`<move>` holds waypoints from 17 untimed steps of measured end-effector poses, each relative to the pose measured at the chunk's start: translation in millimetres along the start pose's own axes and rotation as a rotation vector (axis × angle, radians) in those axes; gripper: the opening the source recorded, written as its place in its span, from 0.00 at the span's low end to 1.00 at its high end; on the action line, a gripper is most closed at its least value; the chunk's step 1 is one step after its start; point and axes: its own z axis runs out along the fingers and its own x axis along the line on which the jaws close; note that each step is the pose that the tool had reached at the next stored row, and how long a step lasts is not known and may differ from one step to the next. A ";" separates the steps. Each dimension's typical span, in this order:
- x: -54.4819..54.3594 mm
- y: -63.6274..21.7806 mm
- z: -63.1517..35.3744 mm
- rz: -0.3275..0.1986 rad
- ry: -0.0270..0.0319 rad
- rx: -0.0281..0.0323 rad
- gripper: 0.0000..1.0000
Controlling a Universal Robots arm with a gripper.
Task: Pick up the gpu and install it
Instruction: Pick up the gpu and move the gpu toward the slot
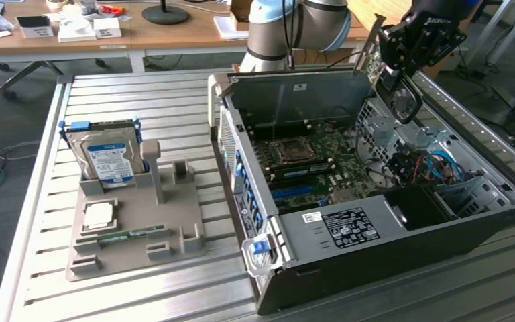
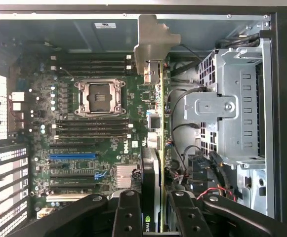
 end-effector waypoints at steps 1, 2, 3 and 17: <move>0.0 0.0 0.0 0.000 0.0000 0.0000 0.27; 0.0 0.0 0.0 0.000 0.0000 0.0000 0.27; 0.0 0.0 0.0 0.000 -0.0001 0.0000 0.27; -20.9 0.8 0.5 0.000 0.0000 0.0000 0.27</move>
